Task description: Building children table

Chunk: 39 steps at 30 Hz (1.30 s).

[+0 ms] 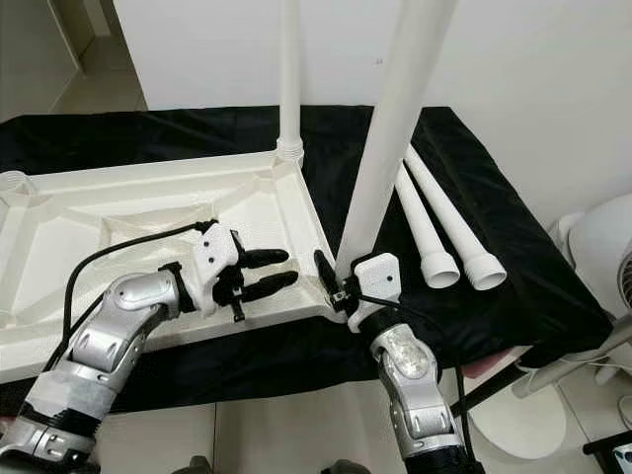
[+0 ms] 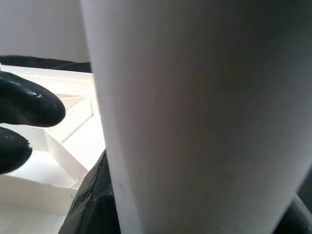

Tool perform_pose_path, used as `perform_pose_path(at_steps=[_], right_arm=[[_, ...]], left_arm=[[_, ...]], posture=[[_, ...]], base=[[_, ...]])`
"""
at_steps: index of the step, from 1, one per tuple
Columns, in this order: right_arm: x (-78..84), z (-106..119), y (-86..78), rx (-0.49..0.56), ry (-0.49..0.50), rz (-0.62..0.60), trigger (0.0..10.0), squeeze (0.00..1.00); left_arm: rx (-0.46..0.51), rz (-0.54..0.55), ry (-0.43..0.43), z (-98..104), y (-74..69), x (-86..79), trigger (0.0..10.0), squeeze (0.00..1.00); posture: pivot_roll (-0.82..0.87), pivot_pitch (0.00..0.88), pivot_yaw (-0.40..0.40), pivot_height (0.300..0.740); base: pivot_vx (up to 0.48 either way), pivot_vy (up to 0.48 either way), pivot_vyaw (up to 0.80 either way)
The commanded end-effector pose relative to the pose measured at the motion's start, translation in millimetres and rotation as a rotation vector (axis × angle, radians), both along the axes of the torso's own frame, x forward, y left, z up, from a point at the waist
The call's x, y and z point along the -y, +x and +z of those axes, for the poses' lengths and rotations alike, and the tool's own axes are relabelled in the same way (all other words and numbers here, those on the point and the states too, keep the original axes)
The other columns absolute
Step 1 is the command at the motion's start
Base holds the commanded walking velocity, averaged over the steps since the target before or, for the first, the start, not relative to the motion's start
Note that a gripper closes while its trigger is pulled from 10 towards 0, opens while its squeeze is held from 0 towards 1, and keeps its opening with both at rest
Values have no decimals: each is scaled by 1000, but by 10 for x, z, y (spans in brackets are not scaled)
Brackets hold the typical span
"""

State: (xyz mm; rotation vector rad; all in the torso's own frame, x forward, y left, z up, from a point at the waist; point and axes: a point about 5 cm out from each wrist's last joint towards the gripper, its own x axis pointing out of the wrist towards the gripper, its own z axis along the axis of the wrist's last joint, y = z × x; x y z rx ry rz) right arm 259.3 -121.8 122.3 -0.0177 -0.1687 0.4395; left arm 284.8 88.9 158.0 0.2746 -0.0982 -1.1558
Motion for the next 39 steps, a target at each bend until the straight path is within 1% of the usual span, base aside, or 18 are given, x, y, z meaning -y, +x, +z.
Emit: perform_pose_path(at_steps=[1, 4, 9, 14, 17, 21, 23, 25, 28, 31, 35, 39], right_arm=[[-63, -267, -53, -165, 26, 26, 10000, 0], [-54, -252, -27, -176, 79, -6, 10000, 0], [-57, -249, 7, -212, 132, -43, 10000, 0], [-14, -272, 42, -244, 152, -101, 10000, 0], [15, -287, 42, -246, 138, -119, 10000, 0], [38, -303, 25, -243, 149, -139, 10000, 0], [20, -273, -15, -191, 137, -109, 10000, 0], [17, -287, -73, -149, 151, -115, 10000, 0], [-17, -260, -148, -49, 38, -118, 10000, 0], [-34, -251, -155, -36, 29, -111, 10000, 0], [-62, -270, -169, -15, -47, -88, 10000, 0], [-67, -274, -162, -15, -49, -78, 10000, 0]], left_arm=[[-14, 42, -2, -19, 27, -24, 10000, 0], [-14, 38, -3, -18, 17, -17, 10000, 0], [-18, 31, -4, -20, 6, -4, 10000, 0], [-20, 24, -3, -22, 4, 7, 10000, 0], [-19, 25, -4, -21, 8, 11, 10000, 0], [-20, 25, -6, -19, 5, 14, 10000, 0], [-20, 25, -6, -20, 3, 17, 10000, 0], [-22, 26, -9, -20, 1, 19, 10000, 0], [-22, 28, -11, -17, 4, 17, 10000, 0], [-20, 28, -10, -17, 7, 17, 10000, 0], [-18, 25, -10, -11, 11, 19, 10000, 0], [-16, 25, -11, -5, 17, 20, 10000, 0]], posture=[[49, 0, 5, 740], [50, 0, 6, 740], [48, 0, 10, 740], [45, 0, 9, 740], [46, 0, 8, 740], [46, 0, 6, 740], [45, 0, 5, 740], [46, 0, 4, 740], [44, 0, 5, 740], [43, 0, 8, 740], [43, 0, 9, 740], [46, 0, 11, 740]], base=[[0, 0, 0], [0, 0, 0], [0, 0, 0], [0, 0, 0], [0, 0, 0], [0, 0, 0], [0, 0, 0], [0, 0, 0], [0, 0, 0], [0, 0, 0], [0, 0, 0], [0, 0, 0]])
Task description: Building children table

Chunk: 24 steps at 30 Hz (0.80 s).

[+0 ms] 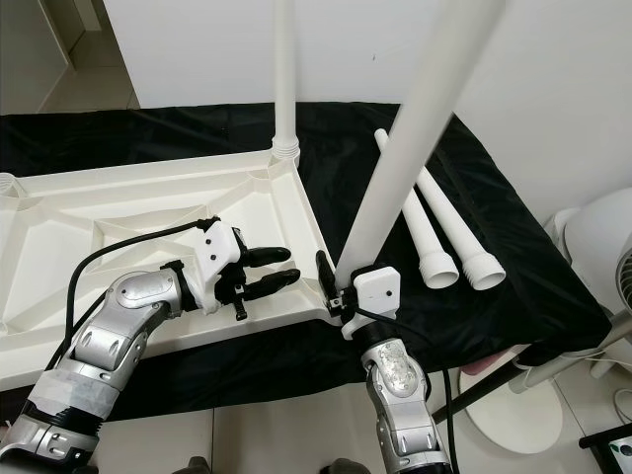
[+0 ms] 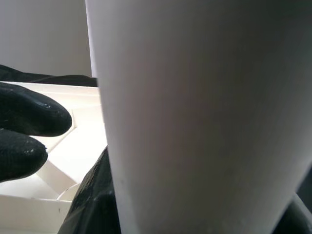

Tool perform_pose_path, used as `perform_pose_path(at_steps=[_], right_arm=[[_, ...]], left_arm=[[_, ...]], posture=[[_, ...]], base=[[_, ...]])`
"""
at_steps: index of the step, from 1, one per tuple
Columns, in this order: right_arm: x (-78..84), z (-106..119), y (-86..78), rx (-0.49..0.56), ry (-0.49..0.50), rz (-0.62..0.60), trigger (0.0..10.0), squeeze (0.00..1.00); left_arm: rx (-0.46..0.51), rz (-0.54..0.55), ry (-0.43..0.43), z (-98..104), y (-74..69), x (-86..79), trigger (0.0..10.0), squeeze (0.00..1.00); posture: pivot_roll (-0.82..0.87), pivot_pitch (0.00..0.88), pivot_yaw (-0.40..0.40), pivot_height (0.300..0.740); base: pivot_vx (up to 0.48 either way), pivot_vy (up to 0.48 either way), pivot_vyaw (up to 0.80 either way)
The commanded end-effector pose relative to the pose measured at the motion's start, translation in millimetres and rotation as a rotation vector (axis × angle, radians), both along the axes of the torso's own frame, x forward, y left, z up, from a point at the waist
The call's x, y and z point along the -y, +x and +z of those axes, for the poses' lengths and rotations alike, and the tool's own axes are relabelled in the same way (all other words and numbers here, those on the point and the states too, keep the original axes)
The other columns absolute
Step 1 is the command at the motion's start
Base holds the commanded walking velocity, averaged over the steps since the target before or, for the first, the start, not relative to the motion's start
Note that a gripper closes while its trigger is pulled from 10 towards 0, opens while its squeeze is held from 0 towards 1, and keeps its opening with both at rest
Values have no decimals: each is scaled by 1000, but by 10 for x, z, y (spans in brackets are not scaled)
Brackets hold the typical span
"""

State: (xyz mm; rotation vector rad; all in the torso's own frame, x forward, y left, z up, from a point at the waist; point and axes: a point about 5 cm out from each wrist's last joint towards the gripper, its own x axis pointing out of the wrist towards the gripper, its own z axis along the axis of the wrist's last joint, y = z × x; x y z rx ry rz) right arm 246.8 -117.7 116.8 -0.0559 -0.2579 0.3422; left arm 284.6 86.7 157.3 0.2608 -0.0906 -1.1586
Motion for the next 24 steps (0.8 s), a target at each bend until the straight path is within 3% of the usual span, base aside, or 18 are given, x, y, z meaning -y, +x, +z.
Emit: perform_pose_path(at_steps=[1, 8, 18, 24], right_arm=[[-24, -220, -33, -109, -34, 19, 10000, 0], [-26, -229, 9, -132, -47, 39, 10000, 0], [-50, -115, 45, -167, -155, 156, 10000, 0], [-65, -75, 19, -162, -130, 206, 10000, 0]], left_arm=[[-2, 27, -4, 5, 22, -1, 10000, 0], [0, 28, -5, 12, 25, -2, 10000, 0], [-1, 28, -2, 13, 21, -9, 10000, 0], [1, 30, -3, 19, 22, -11, 10000, 0]], posture=[[47, 0, 11, 740], [49, 0, 11, 740], [49, 0, 13, 740], [52, 0, 11, 740]], base=[[0, 0, 0], [0, 0, 0], [0, 0, 0], [0, 0, 0]])
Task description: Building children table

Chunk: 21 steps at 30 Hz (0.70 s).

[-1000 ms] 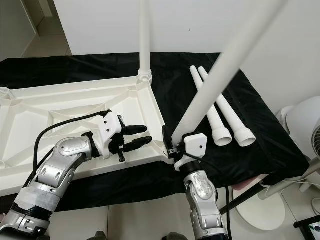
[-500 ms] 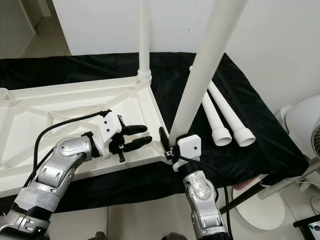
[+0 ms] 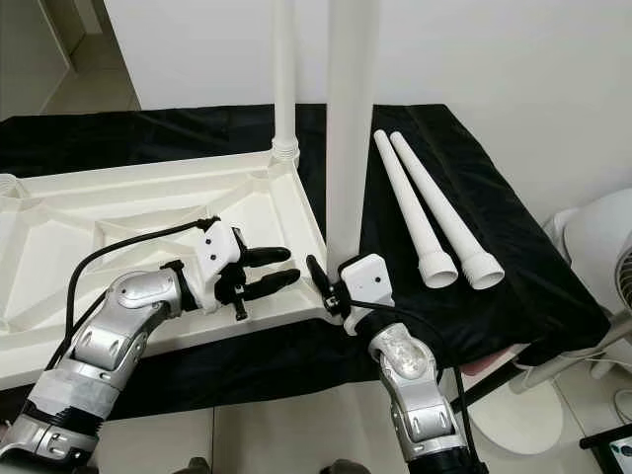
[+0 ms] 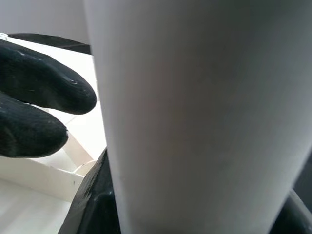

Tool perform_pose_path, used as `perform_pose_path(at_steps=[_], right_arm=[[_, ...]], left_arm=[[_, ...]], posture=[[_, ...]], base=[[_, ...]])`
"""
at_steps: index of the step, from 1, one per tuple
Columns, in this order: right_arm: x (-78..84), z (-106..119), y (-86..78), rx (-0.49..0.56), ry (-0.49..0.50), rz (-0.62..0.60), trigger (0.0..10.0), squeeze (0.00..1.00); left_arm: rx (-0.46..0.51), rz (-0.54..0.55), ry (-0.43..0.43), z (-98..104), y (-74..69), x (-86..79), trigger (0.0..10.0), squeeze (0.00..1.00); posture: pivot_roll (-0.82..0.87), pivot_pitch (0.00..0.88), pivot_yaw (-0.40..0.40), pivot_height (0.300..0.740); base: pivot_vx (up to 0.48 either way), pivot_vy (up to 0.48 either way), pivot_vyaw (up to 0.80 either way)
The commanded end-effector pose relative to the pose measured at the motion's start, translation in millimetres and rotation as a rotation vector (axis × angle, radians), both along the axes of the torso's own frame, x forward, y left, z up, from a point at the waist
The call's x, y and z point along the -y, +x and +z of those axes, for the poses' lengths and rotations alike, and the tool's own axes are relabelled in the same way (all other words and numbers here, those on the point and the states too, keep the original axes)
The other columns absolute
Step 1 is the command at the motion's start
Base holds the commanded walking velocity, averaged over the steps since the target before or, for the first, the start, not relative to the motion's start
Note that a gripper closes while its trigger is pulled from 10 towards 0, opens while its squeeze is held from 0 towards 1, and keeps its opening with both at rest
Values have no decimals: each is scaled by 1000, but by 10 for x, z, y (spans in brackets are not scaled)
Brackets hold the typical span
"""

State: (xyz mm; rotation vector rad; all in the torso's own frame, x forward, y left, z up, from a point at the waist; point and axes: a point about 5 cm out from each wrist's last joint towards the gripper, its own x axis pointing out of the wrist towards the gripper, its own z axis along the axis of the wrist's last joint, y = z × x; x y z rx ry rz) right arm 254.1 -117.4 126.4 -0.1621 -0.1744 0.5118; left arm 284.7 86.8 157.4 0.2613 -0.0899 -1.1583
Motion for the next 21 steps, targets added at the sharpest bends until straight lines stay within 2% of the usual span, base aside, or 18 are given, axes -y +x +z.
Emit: perform_pose_path(at_steps=[1, 8, 12, 21], right_arm=[[-61, -171, -55, -101, 3, 47, 10000, 0], [47, -169, -5, -184, 178, -39, 10000, 0], [100, -199, 15, -211, 196, -82, 10000, 0], [103, -242, 20, -253, 226, -104, 10000, 0]], left_arm=[[2, 30, -3, 18, 21, -10, 10000, 0], [3, 30, -3, 16, 16, -7, 10000, 0], [1, 29, -5, 17, 9, -7, 10000, 0], [-4, 28, -5, 10, -3, -8, 10000, 0]], posture=[[52, 0, 11, 740], [51, 0, 9, 740], [48, 0, 10, 740], [50, 2, 6, 740]], base=[[0, 0, 0], [0, 0, 0], [0, 0, 0], [0, 0, 0]])
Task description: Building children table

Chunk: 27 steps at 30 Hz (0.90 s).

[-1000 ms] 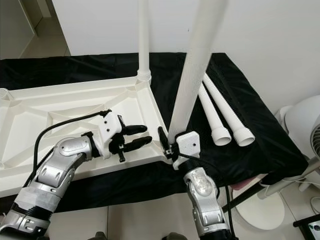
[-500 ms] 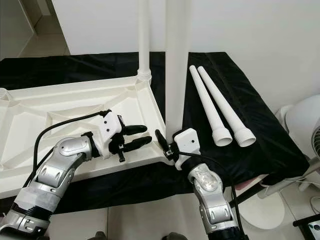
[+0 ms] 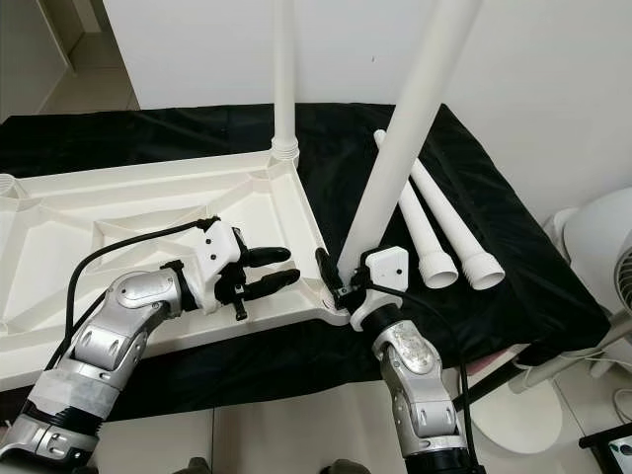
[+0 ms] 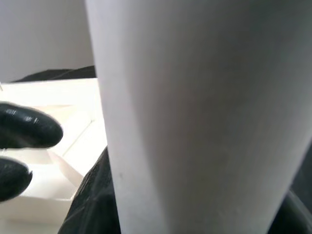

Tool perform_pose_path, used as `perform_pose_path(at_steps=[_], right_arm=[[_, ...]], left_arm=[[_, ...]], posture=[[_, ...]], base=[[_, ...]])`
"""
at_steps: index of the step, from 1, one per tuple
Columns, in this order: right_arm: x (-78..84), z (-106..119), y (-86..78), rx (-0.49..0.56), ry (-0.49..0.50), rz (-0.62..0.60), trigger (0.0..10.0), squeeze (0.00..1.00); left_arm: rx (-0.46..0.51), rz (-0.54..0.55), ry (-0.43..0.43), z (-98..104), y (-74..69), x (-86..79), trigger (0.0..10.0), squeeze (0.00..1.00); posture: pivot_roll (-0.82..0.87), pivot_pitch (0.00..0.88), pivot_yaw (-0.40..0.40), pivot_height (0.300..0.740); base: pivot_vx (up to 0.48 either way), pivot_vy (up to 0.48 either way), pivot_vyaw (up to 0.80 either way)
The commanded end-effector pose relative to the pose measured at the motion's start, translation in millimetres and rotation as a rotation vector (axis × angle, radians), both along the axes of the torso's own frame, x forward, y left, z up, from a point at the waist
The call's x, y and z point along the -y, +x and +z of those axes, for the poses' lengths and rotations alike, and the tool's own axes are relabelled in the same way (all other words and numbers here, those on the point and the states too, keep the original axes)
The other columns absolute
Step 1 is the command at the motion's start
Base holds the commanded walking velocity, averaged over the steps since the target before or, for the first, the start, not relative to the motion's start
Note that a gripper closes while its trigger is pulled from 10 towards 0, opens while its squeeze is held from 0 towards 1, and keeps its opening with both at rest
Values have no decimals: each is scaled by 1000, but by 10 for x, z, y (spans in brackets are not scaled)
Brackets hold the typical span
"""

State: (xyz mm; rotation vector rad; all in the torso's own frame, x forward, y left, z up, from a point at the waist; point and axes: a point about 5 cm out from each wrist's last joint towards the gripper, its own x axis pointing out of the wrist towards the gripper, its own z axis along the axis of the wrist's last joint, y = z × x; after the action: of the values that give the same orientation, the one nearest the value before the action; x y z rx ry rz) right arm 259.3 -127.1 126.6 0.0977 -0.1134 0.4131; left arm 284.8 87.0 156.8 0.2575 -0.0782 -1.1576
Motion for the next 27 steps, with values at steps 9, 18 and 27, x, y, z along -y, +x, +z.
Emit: perform_pose_path(at_steps=[9, 18, 27], right_arm=[[-133, -232, -115, -8, -182, 31, 10000, 0], [-140, -349, -204, -6, -252, 50, 10000, 0], [-8, -432, -134, -153, -8, -56, 10000, 0]], left_arm=[[0, 27, -8, 0, -39, -12, 10000, 0], [-3, 27, -11, -2, -47, -1, 10000, 0], [-12, 15, -30, 17, -77, 40, 10000, 0]], posture=[[51, 10, 2, 740], [46, 18, -2, 740], [47, 18, -4, 740]], base=[[0, 0, 0], [0, 0, 0], [0, 0, 0]])
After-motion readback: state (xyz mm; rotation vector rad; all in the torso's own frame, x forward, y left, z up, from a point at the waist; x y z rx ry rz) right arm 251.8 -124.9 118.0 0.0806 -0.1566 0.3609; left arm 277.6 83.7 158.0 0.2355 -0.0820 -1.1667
